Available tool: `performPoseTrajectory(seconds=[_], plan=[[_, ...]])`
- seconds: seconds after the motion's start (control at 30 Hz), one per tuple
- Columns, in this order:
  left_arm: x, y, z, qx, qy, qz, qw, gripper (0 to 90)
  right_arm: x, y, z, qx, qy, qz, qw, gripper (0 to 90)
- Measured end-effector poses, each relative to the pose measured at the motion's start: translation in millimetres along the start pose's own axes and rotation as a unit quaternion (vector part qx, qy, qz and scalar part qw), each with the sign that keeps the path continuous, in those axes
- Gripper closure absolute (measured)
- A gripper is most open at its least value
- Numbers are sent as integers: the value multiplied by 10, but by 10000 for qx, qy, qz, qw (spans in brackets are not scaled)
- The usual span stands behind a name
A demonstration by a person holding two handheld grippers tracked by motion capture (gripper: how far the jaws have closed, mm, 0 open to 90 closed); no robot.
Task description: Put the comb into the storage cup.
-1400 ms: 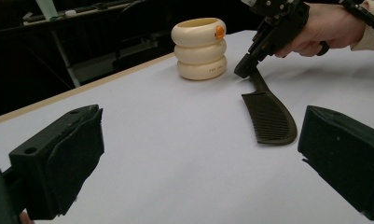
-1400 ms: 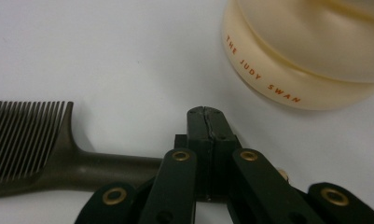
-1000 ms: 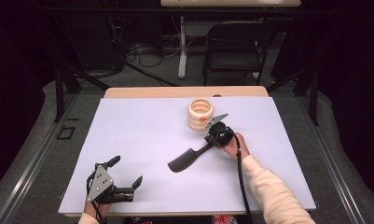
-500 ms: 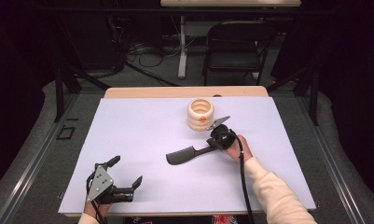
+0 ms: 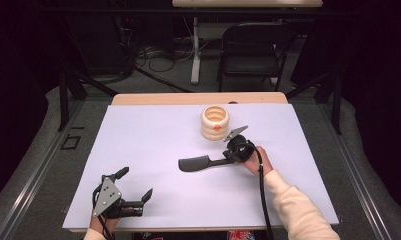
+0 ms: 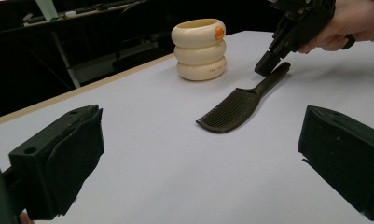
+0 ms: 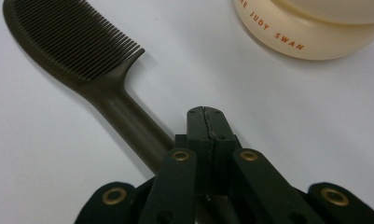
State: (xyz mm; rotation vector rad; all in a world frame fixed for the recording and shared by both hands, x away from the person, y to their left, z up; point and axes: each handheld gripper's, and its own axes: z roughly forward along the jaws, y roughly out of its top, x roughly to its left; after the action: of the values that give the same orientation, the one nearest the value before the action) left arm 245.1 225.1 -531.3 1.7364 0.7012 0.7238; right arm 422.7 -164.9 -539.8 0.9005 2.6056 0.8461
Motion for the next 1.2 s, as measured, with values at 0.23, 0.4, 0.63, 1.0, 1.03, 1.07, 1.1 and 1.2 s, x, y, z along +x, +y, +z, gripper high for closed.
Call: performPoseTrajectory(seconds=[0.23,0.4,0.63,1.0,1.03,1.07,1.1,1.2], plan=[[1,0,-1,-4,-3,-3,10000,3,6,-29,-19,54,39,6,10000,900],[1,1,-1,-5,-4,-5,10000,3,45,-33,-35,101,98,-17,9999,900],[0,1,-2,-2,-8,-18,10000,3,100,-32,-68,118,163,-85,9998,900],[2,3,-5,-6,-16,-6,10000,3,76,-24,-192,-13,137,-171,9998,777],[2,3,-5,-6,-16,-6,10000,3,77,-23,-207,-7,118,-177,9998,743],[2,4,-7,-8,-15,-12,10000,3,69,-19,-226,-7,102,-213,9997,704],[2,4,-7,-10,-15,-9,10000,3,69,-15,-239,5,135,-217,9997,681],[3,3,-8,-13,-15,-9,10000,3,79,2,-288,30,82,-295,9995,580]])
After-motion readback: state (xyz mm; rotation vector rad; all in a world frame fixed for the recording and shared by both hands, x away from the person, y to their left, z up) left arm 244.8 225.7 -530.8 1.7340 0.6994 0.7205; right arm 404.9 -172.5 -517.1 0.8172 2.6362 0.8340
